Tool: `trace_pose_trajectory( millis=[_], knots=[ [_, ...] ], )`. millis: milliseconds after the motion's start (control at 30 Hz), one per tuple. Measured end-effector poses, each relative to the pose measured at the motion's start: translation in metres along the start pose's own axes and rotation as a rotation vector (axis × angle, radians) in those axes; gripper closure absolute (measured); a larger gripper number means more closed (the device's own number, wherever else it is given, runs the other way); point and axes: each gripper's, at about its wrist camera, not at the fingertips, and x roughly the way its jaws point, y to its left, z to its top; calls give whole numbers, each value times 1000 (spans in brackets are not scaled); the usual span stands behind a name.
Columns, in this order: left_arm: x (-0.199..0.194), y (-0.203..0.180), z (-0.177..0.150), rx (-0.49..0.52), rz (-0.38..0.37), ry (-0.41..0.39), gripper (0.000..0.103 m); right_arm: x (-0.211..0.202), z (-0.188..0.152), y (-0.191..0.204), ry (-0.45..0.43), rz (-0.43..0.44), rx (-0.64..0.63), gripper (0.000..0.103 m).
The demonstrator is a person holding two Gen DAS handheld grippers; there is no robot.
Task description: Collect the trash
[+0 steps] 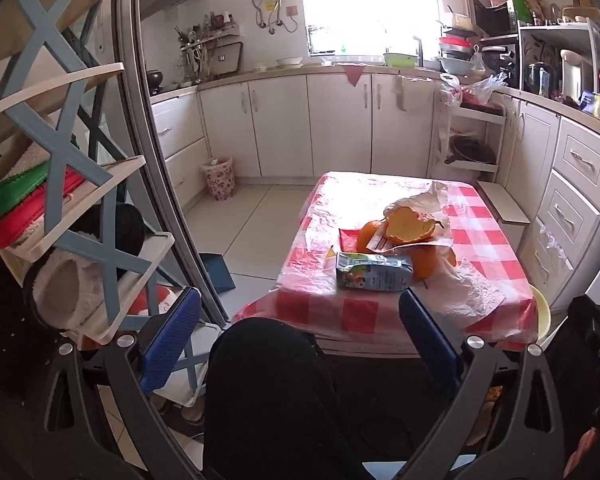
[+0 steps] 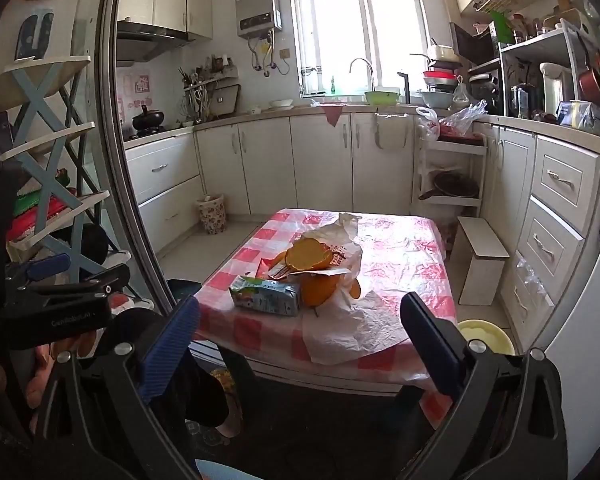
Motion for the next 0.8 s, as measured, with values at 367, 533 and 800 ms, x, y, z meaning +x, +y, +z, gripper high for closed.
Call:
trace_pose_trajectory(
  millis=[367,533,800],
  knots=[
    [0,-2,2,16,-2,13,8,-7,-6,3,5,3,-3,7],
    [0,-4,2,18,0,13,8,-6,-5,3,4,5,0,7],
    [-1,-7,1,26,-1,17,8,-5,-6,4,10,7,5,7]
  ],
)
